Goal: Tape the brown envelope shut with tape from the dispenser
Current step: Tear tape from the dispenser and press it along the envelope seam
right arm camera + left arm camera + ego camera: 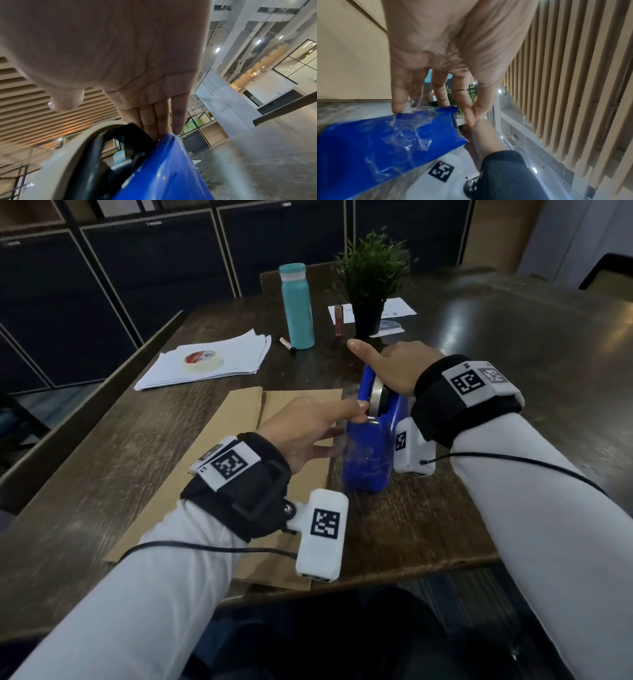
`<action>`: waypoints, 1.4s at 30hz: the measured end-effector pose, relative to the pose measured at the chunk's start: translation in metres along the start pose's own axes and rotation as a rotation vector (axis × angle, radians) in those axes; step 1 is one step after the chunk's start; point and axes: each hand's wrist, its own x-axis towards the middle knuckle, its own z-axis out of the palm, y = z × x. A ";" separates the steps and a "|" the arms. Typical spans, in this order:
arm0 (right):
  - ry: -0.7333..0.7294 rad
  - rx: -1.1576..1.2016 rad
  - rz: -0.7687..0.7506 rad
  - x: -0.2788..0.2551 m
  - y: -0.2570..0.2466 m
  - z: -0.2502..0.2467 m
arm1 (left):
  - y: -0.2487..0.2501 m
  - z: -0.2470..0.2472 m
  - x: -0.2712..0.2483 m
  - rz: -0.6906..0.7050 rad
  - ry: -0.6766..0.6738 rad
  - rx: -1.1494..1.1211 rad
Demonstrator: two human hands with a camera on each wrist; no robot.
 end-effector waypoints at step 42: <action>-0.037 -0.087 0.028 -0.004 -0.011 0.000 | -0.011 -0.005 -0.007 0.211 -0.047 0.371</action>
